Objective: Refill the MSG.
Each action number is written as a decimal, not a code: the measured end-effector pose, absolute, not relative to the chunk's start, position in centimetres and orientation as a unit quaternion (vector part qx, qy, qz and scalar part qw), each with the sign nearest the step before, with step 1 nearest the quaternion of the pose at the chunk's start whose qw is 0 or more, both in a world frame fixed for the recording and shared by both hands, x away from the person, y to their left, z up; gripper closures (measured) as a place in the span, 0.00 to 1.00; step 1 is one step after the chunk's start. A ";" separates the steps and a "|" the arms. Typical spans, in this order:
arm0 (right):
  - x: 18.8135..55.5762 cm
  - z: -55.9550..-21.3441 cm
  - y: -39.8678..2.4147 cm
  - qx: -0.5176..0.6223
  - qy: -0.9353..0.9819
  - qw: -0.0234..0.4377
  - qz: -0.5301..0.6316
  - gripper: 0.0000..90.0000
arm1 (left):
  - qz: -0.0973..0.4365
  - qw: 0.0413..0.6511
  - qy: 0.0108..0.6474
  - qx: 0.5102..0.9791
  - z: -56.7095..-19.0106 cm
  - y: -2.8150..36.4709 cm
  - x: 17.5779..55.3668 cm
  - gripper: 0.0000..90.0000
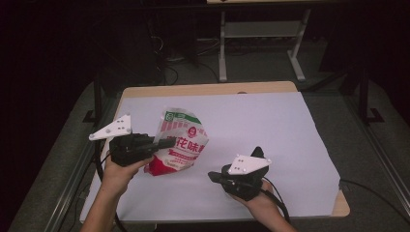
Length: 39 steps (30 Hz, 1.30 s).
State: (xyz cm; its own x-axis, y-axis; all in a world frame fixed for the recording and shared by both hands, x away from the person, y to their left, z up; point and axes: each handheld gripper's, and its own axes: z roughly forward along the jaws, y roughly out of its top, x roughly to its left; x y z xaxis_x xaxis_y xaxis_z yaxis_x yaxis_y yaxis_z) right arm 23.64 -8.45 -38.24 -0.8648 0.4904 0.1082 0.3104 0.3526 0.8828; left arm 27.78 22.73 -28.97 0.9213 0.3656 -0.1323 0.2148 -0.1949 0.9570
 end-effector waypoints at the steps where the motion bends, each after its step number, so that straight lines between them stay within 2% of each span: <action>1: 23.8 -38.1 -8.3 0.249 0.816 0.087 0.515 1.00 | 0.062 0.606 0.185 0.771 -28.8 22.6 27.7 1.00; 16: 25.8 -37.4 -5.9 0.272 0.803 0.123 0.516 1.00 | 0.053 0.605 0.157 0.779 -27.2 21.6 26.6 1.00; 22: 25.5 -37.6 -5.3 0.265 0.801 0.133 0.520 1.00 | 0.050 0.608 0.153 0.778 -26.8 21.1 26.5 1.00; 27: 25.1 -37.7 -5.1 0.256 0.799 0.158 0.521 1.00 | 0.051 0.602 0.149 0.782 -26.4 20.5 26.6 1.00; 39: 23.9 -38.5 -4.1 0.239 0.801 0.163 0.523 1.00 | 0.043 0.586 0.141 0.797 -25.7 19.1 27.4 1.00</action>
State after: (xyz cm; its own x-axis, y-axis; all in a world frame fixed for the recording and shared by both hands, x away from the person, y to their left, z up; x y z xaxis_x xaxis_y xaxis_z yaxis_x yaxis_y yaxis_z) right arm 23.90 -4.06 -38.53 -0.8321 0.5545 -0.0113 0.2127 0.3378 0.9169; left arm 27.35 19.07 -25.73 0.9565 0.2754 -0.0959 0.1738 -0.2740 0.9459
